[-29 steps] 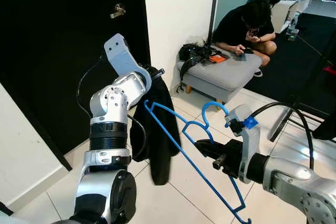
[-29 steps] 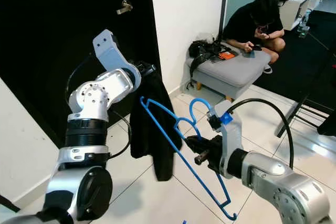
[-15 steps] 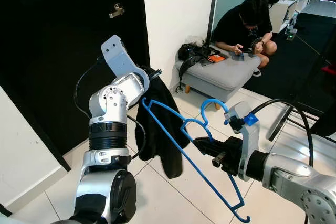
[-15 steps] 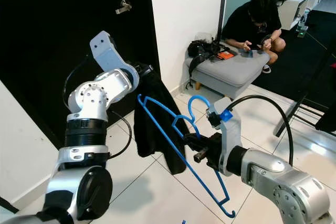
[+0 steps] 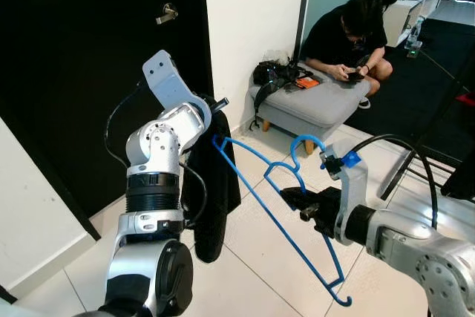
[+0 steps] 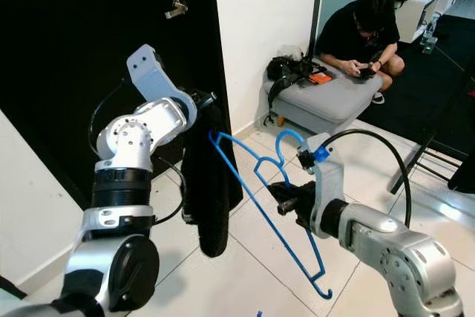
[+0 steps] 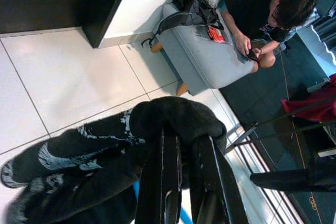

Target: Hang hanger

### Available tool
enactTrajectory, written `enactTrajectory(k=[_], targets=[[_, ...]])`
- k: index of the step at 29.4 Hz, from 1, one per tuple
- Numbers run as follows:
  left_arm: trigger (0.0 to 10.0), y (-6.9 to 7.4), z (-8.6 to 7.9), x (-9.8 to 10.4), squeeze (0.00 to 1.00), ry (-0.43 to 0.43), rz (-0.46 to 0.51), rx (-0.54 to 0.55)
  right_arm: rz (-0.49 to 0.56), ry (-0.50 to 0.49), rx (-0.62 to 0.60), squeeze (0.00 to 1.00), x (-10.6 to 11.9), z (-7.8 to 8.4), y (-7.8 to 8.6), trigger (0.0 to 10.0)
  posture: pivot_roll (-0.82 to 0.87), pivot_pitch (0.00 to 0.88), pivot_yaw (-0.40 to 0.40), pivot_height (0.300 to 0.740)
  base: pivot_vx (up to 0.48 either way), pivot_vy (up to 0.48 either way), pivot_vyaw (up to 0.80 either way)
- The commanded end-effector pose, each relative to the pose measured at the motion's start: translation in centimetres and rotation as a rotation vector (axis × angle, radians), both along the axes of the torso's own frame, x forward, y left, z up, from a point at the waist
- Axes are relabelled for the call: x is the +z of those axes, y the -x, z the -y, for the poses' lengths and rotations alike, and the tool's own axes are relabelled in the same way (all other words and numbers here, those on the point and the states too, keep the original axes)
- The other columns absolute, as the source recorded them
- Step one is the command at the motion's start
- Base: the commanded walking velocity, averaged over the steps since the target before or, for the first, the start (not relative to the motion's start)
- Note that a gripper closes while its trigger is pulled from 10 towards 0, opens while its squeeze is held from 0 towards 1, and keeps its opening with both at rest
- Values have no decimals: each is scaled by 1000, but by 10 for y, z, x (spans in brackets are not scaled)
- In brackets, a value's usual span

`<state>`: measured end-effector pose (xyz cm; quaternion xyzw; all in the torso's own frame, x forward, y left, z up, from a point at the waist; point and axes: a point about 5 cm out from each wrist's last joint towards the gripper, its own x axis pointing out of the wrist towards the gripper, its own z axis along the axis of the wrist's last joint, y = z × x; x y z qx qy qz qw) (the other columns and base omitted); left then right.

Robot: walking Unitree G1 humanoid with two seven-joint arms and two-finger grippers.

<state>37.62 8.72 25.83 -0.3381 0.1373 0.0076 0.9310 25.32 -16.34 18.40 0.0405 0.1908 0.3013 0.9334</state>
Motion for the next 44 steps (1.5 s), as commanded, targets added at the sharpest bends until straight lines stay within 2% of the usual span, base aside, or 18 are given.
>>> enactTrajectory(k=[1,8,13,17,19,21,22,23,28,30,33,41,44], targets=[[10000,4,19,10,0,53,28,-42,15,-12,-17,0,2,0,-4,10000,-47,0,37,740,0,0,0],[10000,5,22,8,0,61,22,-55,23,-26,8,0,5,-7,-7,10000,-46,0,37,740,0,0,0],[10000,7,31,5,0,81,10,-108,22,-18,110,0,4,-21,-1,10000,-47,0,38,740,0,0,0],[10000,9,36,7,0,103,17,-142,23,-8,128,0,3,-23,-1,10000,-48,0,38,740,0,0,0],[10000,10,40,11,0,133,30,-173,31,-1,116,0,3,-22,-3,10000,-46,0,38,740,0,0,0],[10000,13,49,16,0,175,39,-253,43,6,78,0,5,-18,-7,10000,-45,0,39,740,0,0,0],[10000,13,49,16,0,175,39,-253,43,6,78,0,5,-18,-7,10000,-45,0,39,740,0,0,0],[10000,17,57,18,0,217,33,-331,57,10,37,0,6,-14,-12,10000,-44,0,39,740,0,0,0],[10000,19,61,17,0,232,22,-365,71,17,-11,0,8,-10,-17,10000,-43,0,40,740,0,0,0],[10000,23,66,13,0,243,-9,-403,126,28,-101,0,15,-3,-28,10000,-37,0,38,740,0,0,0],[10000,25,67,10,0,245,-26,-426,179,19,-157,0,23,1,-35,10000,-37,0,37,740,0,0,0],[10000,30,71,6,0,237,-45,-509,256,-21,-223,0,36,7,-42,10000,-35,0,33,740,0,0,0],[10000,42,85,7,0,252,-43,-660,289,-43,-259,0,42,10,-45,10000,-34,0,34,740,0,0,0]])
